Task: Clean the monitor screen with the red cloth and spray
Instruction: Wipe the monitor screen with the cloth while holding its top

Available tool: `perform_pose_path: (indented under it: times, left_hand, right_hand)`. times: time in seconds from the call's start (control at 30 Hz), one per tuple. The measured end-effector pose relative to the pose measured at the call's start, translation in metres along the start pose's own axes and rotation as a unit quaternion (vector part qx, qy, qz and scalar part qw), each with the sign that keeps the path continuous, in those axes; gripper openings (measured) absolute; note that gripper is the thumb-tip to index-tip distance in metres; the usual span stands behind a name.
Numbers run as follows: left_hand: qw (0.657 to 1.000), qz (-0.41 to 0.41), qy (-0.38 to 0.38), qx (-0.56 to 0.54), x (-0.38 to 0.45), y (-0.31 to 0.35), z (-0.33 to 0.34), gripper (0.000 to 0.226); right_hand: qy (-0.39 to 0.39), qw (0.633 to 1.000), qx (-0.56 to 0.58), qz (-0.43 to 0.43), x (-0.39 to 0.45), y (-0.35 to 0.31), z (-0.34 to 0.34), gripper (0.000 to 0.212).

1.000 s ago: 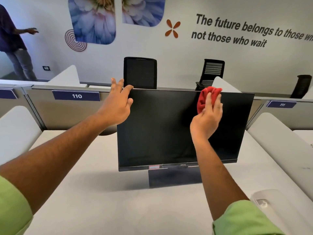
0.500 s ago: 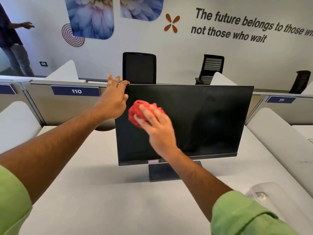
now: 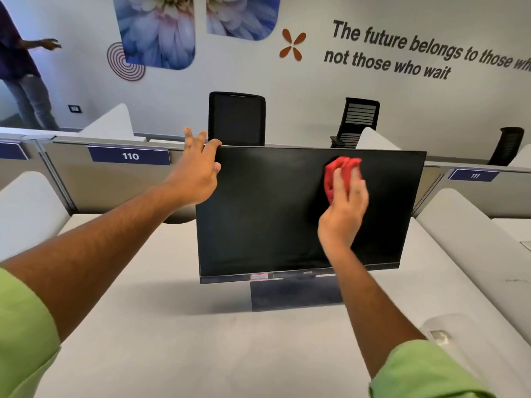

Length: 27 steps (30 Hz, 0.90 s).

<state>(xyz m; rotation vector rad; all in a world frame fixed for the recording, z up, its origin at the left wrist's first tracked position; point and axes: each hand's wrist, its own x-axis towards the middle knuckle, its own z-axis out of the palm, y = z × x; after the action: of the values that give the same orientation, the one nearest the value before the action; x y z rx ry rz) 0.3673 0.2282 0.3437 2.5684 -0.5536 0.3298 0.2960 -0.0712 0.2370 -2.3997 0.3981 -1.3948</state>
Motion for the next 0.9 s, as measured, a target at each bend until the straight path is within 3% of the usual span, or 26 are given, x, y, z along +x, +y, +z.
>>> perform_pose_path:
  times: [0.17,0.3,0.37,0.47,0.57,0.73,0.8,0.9]
  left_hand:
    - [1.000,-0.012,-0.009,0.014,-0.008,-0.008,-0.004,0.055]
    - [1.000,-0.012,-0.014,0.019,-0.008,-0.010,-0.006,0.055]
    - [1.000,-0.005,-0.013,0.021,-0.007,-0.009,-0.005,0.055]
    - [1.000,0.015,-0.010,0.016,-0.005,-0.005,-0.004,0.054]
    - [0.999,0.031,0.003,0.010,-0.003,0.000,-0.001,0.053]
    - [0.999,0.032,0.006,0.005,-0.001,0.000,0.001,0.051]
    - [0.999,0.032,0.009,0.007,-0.002,0.000,0.002,0.051]
    - [0.999,0.034,0.016,0.000,-0.001,0.003,0.003,0.051]
  right_hand:
    - [-0.137,0.981,-0.005,-0.140,-0.111,0.001,0.008,0.084]
    - [-0.233,0.942,-0.014,-0.240,-0.171,0.013,0.007,0.064]
    - [-0.247,0.927,-0.016,-0.282,-0.168,0.020,0.005,0.066]
    - [-0.202,0.940,-0.011,-0.275,-0.138,0.024,0.001,0.069]
    - [-0.093,0.986,-0.009,-0.138,-0.082,0.021,-0.006,0.072]
    - [-0.029,0.999,0.026,-0.002,0.008,-0.006,-0.013,0.068]
    - [-0.019,0.999,0.037,-0.004,0.024,-0.027,-0.012,0.063]
    - [-0.033,0.990,0.031,-0.131,0.018,-0.067,0.000,0.060]
